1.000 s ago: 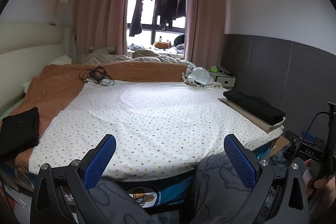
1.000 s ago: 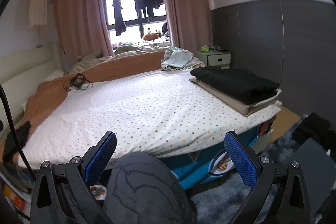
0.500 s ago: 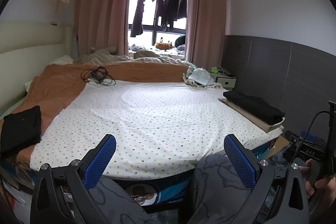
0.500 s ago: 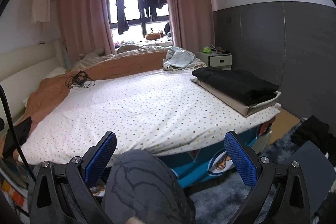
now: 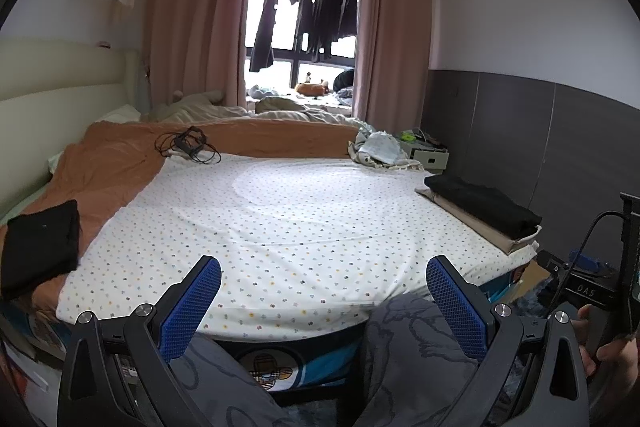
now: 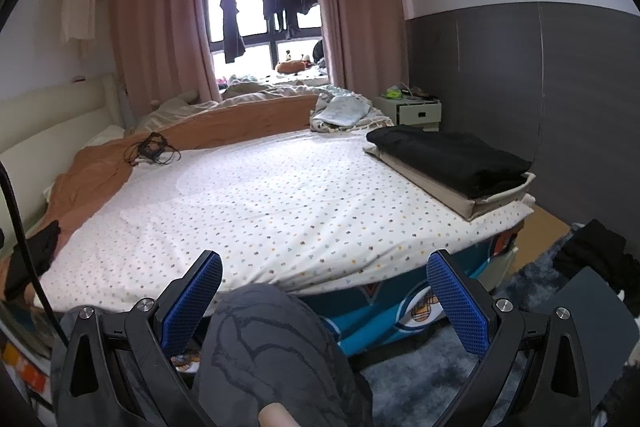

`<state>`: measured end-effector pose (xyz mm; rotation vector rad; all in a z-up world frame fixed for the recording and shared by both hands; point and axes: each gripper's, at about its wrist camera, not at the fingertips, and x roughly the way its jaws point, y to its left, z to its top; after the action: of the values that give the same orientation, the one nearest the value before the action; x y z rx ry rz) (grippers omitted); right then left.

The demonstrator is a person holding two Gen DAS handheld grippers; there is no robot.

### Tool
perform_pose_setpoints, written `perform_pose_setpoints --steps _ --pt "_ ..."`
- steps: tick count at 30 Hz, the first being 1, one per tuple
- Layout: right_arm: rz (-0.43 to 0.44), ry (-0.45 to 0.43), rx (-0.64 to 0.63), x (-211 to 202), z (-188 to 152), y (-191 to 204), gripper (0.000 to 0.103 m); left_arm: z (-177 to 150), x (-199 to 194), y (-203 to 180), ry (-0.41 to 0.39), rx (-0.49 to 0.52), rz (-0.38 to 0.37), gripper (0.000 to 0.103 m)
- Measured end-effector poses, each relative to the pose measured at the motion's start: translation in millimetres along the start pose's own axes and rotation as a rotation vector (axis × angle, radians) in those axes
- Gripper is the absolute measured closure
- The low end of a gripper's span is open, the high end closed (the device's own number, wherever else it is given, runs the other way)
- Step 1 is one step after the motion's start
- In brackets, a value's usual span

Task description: Fold large clothes

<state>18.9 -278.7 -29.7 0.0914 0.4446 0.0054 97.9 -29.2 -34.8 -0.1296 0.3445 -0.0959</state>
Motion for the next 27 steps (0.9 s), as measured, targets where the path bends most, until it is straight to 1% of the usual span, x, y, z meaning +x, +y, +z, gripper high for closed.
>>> perform_pose_setpoints --steps 7,18,27 --pt "0.009 0.0 0.008 0 1 -1 0.0 -1 -3 -3 -0.005 0.004 -0.005 0.0" --pt "0.022 -0.008 -0.014 -5 1 5 0.0 -1 -8 -5 -0.009 0.009 -0.008 0.001" --pt "0.027 -0.017 -0.021 -13 1 9 0.0 -4 -22 -9 -0.033 0.008 -0.008 0.001"
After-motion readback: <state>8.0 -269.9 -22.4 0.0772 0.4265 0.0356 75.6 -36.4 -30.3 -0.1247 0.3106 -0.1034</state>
